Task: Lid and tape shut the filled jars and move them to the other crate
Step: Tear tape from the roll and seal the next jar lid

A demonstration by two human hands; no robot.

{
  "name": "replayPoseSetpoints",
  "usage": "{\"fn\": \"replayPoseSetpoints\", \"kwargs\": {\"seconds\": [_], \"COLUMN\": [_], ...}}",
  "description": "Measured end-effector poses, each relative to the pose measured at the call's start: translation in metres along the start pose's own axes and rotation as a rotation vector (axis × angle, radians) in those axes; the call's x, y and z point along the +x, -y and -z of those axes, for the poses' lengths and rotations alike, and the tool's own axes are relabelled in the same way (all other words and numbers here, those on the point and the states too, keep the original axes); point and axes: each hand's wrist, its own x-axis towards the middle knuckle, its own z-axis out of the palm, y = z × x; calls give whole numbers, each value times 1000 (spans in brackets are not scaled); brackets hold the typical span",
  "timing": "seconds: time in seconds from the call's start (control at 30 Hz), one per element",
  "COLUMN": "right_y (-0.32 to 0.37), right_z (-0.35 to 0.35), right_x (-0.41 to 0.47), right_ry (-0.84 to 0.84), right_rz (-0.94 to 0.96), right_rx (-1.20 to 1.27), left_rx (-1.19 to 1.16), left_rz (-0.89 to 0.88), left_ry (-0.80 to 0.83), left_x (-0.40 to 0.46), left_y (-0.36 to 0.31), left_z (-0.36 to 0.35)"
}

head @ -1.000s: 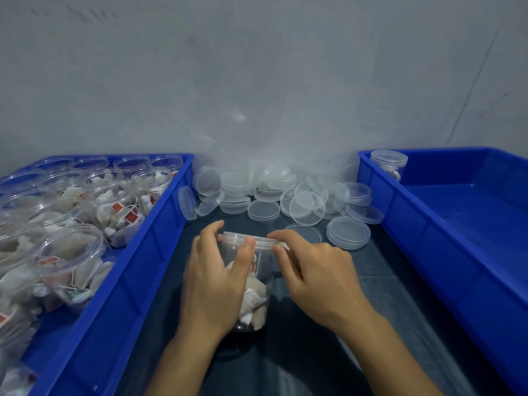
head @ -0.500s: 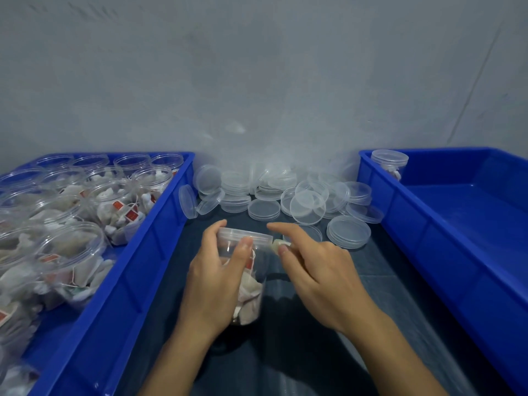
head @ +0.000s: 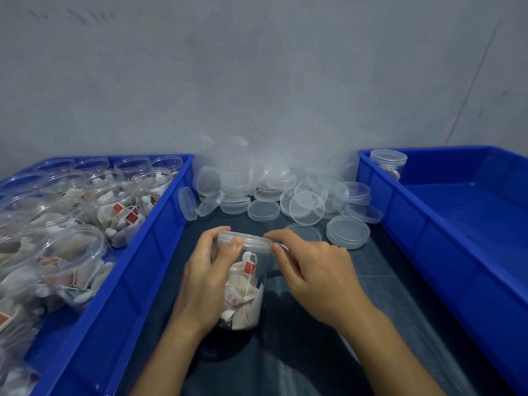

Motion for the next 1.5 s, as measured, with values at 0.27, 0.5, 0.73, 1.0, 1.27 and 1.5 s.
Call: {"fn": "replayPoseSetpoints", "kwargs": {"seconds": [0.27,0.5,0.73,1.0,1.27,1.5], "right_y": [3,10,8,-3,-12,-4], "right_z": [-6,-5,-2,-3,5,0], "right_x": [-2,-3,-5,-2,2,1], "right_ry": [-115,-159,21,312,420,260], "right_rz": [31,86,-31,-217,-187,-155], "right_rx": [-52,-79,137,285,207,218], "left_rx": [254,615,549,634,708,614], "left_rz": [-30,-83,-85,-183,-176,-122], "left_ry": [14,-80,-129,-156,-108,-147], "left_x": [-4,-9,-6,-8,-5,-1], "left_y": [0,-13,-10,-2,0,-2], "left_z": [-2,-9,-13,-10,-14,-8]}}
